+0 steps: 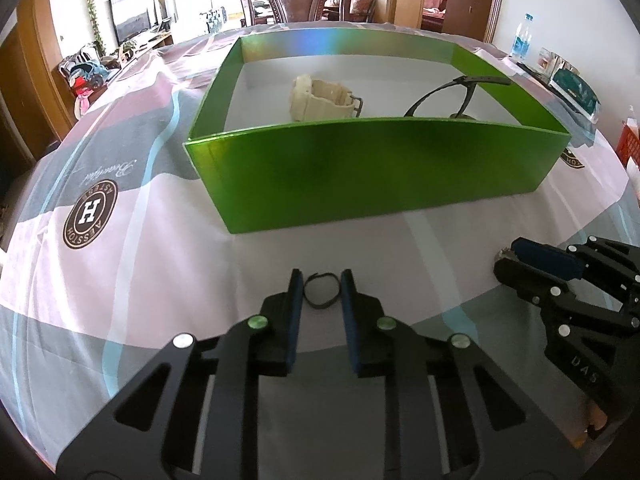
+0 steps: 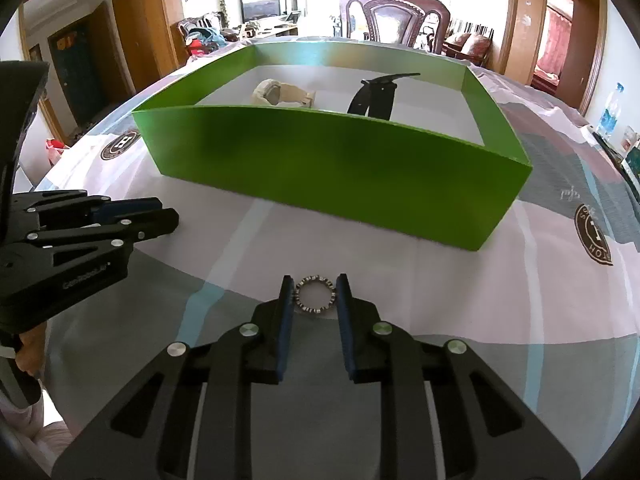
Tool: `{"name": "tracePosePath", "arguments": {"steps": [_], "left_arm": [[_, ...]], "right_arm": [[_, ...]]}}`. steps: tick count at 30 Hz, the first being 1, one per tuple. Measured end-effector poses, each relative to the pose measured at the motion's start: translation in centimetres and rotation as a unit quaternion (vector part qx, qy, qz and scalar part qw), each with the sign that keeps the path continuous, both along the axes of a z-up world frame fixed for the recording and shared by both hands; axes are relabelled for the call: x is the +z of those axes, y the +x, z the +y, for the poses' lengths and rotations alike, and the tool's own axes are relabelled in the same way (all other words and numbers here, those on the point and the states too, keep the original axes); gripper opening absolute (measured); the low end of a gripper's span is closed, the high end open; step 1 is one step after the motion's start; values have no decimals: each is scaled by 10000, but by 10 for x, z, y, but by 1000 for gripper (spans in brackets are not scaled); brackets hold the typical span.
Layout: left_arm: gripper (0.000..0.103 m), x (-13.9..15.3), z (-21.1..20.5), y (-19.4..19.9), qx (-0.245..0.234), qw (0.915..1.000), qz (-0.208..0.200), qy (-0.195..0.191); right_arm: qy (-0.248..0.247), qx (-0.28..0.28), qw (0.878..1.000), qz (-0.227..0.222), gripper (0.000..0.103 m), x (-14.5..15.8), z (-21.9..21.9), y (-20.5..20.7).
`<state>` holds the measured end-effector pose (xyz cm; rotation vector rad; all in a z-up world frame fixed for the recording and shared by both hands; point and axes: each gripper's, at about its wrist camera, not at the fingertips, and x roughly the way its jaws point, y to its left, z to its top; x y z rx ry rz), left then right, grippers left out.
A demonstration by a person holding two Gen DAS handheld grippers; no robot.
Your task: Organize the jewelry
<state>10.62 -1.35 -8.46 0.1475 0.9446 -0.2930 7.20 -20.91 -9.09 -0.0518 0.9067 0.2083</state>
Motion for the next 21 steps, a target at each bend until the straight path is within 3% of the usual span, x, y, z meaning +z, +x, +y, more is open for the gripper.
{"name": "tracePosePath", "arguments": {"steps": [7,21], "left_arm": [[19,25,-1,-3,-4,9995,-312,-10],[19,99,-7,18,-22,9934,-1130,-208]], "right_arm": [[18,-71,9996,-267,22,20,-4,-5],[81,-381,9908,-1294,22,100,-24,21]]}}
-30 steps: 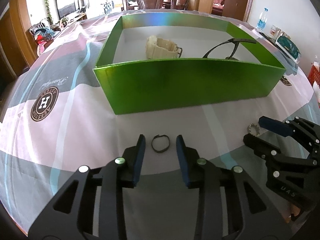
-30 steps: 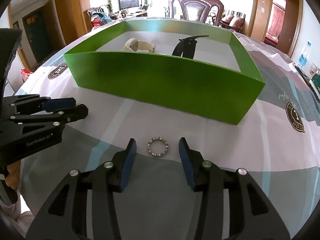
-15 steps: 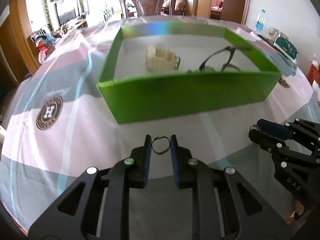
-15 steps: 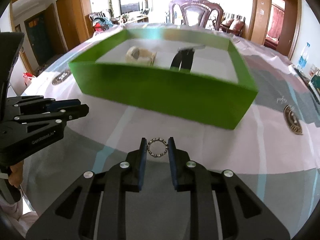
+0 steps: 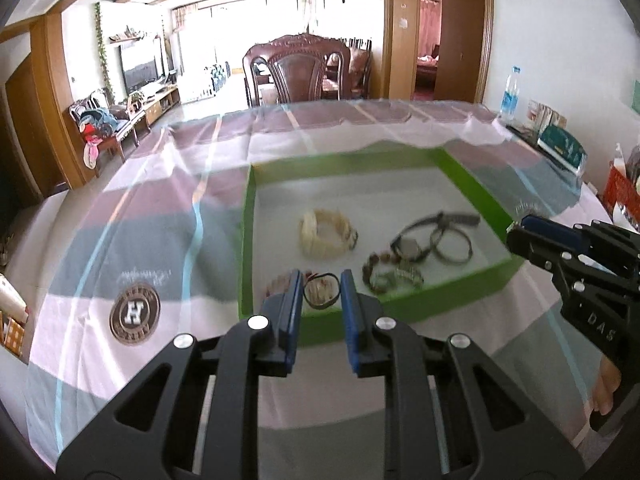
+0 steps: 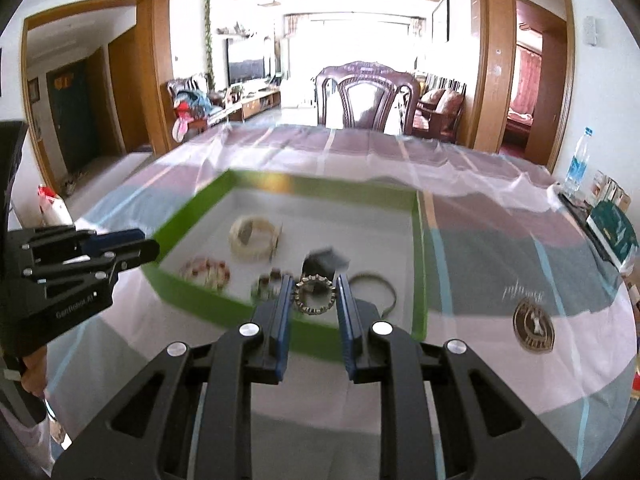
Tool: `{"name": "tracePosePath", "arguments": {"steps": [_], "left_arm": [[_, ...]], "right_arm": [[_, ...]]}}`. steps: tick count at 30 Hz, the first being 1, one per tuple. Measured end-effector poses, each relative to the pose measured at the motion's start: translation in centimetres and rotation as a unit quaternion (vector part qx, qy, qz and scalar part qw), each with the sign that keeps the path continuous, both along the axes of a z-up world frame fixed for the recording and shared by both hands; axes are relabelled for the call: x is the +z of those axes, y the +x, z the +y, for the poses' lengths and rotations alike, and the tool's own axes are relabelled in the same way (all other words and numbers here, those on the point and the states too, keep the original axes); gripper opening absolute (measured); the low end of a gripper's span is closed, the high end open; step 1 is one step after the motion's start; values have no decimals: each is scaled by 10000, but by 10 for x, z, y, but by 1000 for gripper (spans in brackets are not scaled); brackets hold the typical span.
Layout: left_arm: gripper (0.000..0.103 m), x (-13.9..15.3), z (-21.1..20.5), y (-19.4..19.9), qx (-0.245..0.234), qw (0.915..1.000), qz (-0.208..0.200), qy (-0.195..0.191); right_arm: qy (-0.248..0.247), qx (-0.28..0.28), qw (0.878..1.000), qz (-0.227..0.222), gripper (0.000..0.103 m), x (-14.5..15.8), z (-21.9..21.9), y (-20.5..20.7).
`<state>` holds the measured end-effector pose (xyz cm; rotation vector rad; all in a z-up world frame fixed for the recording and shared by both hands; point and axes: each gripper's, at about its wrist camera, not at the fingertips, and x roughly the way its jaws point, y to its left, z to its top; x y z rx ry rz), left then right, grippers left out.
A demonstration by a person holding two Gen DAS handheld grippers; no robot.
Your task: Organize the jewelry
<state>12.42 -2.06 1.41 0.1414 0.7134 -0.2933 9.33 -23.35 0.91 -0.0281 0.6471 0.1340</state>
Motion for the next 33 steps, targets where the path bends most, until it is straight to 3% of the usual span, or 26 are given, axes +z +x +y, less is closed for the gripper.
{"name": "tracePosePath", "arguments": {"steps": [7,16,24,26,29,33], "left_arm": [[19,12,-5,37,78,9997,-23,-243],[19,-22,-15,74,228,9990,374,-1],[20,-32,-18,79,232,9988,439,40],[20,-32,-18,78,257,9988,411,42],[30,-30,-17,75,303,9990,327,17],[41,-23,-15,66,333,9993,178,3]], "right_arm": [[333,-55,9993,-127,22,16,-6,36],[431,-57,9982,401,22,-20,3,73],[401,-76,9985,369,23,-26,5,73],[379,-110,9987,326,31,-26,5,72],[432,-170,9987,199,46,-22,1,66],[410,-283,9988,0,57,-13,-2,54]]}}
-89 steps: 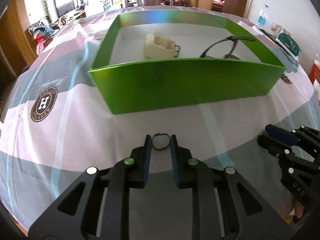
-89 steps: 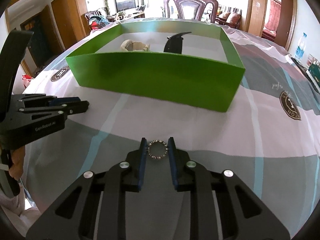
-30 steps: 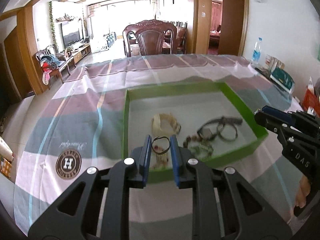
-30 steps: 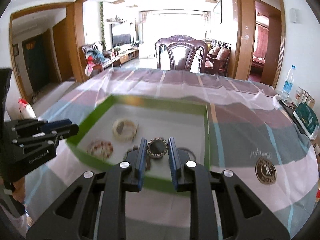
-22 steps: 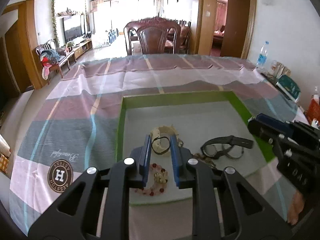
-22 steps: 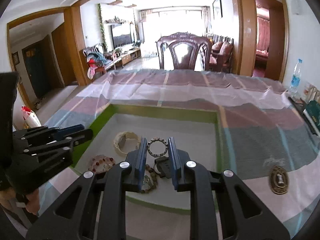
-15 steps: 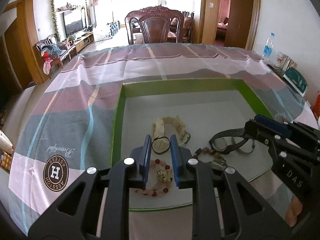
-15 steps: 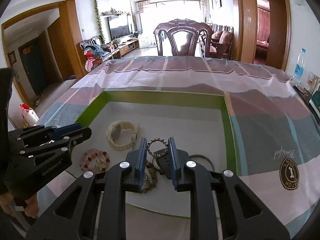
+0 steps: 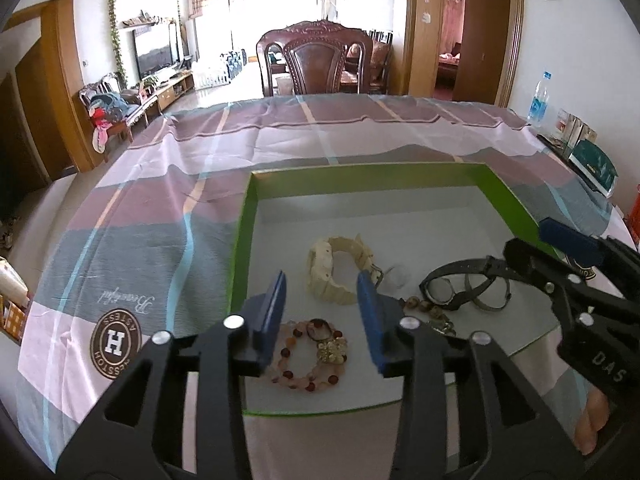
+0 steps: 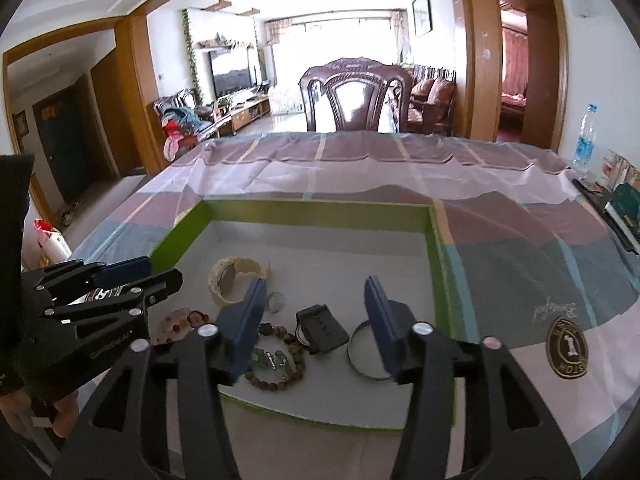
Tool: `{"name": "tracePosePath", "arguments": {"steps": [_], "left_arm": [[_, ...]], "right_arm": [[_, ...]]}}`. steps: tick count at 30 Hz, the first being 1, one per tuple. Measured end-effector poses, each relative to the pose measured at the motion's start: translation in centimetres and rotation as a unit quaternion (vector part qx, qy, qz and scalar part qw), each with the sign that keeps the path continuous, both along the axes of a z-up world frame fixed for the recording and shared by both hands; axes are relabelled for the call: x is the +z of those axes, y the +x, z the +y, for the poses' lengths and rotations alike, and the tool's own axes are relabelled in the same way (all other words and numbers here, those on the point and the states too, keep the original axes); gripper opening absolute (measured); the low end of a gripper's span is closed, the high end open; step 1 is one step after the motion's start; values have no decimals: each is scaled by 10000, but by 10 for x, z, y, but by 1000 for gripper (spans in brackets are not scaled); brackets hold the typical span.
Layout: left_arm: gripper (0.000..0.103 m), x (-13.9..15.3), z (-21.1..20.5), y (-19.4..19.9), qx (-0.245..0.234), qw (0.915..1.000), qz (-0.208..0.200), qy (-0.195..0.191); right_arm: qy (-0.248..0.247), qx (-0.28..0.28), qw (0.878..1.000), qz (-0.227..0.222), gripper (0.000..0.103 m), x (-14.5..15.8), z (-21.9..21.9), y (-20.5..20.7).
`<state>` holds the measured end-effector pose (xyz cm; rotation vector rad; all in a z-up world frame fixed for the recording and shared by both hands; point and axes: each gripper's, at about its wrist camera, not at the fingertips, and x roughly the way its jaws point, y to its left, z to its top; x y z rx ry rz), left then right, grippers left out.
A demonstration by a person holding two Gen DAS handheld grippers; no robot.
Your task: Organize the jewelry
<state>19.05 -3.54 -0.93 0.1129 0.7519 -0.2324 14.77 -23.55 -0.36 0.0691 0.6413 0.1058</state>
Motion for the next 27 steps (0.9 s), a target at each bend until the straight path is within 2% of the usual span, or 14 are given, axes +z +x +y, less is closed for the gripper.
{"name": "tracePosePath", "arguments": {"steps": [2,8,16,21,27], "left_arm": [[49,5,2,-8,10,9999,-98,-20],[72,16,10,-40,85,9988,-486,-19],[88,30,14,-80,133,9971,-740,-139],[96,35,17,-103,141,9968,-766,-172],[99,37,20,-120,146,9965,-812,-165]], "right_arm": [[-24,-50,9999,-102,69,5,-1,-8],[-184,-290,9986,-410,91,12,-5,-35],[-301,-702,9963,-383,99,8,-11,-59],[-490,-856,9945,-354,100,9,-9,-77],[-715,-796,9935,-382,100,7,3,-92]]}}
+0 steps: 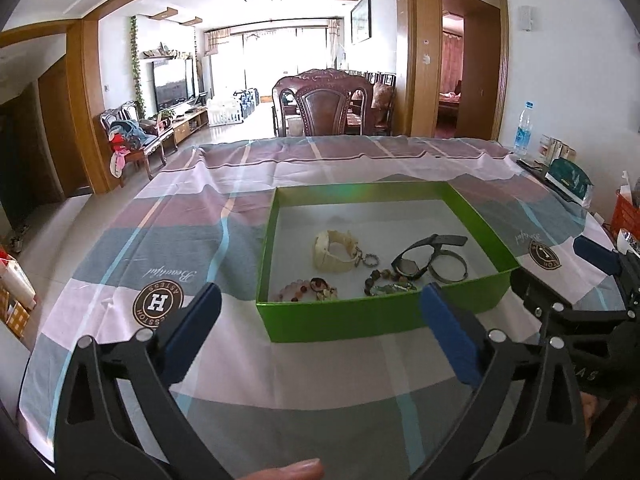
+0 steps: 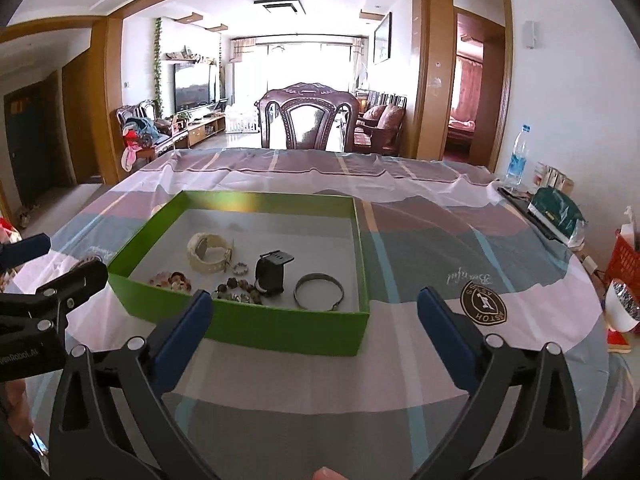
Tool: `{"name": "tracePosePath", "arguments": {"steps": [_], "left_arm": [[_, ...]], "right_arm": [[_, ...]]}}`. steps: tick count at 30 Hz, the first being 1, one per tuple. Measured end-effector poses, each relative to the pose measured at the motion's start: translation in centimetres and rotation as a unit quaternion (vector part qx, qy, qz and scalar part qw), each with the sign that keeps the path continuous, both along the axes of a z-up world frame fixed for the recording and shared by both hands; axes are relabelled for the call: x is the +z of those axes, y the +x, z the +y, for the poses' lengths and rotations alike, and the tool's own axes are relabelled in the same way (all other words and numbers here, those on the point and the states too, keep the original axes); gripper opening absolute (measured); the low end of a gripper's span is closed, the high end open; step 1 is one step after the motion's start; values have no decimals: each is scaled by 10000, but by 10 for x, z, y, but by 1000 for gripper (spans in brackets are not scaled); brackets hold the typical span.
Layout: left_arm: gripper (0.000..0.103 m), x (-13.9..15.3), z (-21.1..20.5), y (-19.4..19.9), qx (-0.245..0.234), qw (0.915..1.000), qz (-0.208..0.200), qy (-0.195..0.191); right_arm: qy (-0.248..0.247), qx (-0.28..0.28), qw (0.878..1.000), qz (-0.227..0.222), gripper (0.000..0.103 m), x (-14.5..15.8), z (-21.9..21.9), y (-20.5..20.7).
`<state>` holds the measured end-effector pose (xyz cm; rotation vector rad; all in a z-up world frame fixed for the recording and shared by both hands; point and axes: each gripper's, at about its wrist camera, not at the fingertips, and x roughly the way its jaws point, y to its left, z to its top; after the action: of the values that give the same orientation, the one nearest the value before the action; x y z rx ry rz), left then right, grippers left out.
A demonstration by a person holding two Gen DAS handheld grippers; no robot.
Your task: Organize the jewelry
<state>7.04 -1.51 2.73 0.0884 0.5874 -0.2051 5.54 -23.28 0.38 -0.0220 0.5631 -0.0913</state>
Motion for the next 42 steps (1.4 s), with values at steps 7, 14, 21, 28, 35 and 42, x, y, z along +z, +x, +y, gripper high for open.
{"name": "tracePosePath", "arguments": {"steps": [7,14,21,28,35,42], "left_arm": [[99,-1,3,-6,44,10000,-10,12],[99,-3,7,-6,82,10000,28,25],[99,-5,8,-4,86,9999,49,35],[99,-6,7,-5,82,10000,45,35],[99,-6,8,-5,78,10000,42,38],[99,-6,7,-5,73,10000,31,36]], "right_arm": [[-4,49,10000,-69,100,4,4,-5],[32,93,9999,-110,100,6,8,-9],[56,100,9999,-114,100,7,8,-10],[60,96,9999,-117,100,7,8,-10],[59,96,9999,-114,100,7,8,-10],[60,97,9999,-113,100,7,7,-10]]}}
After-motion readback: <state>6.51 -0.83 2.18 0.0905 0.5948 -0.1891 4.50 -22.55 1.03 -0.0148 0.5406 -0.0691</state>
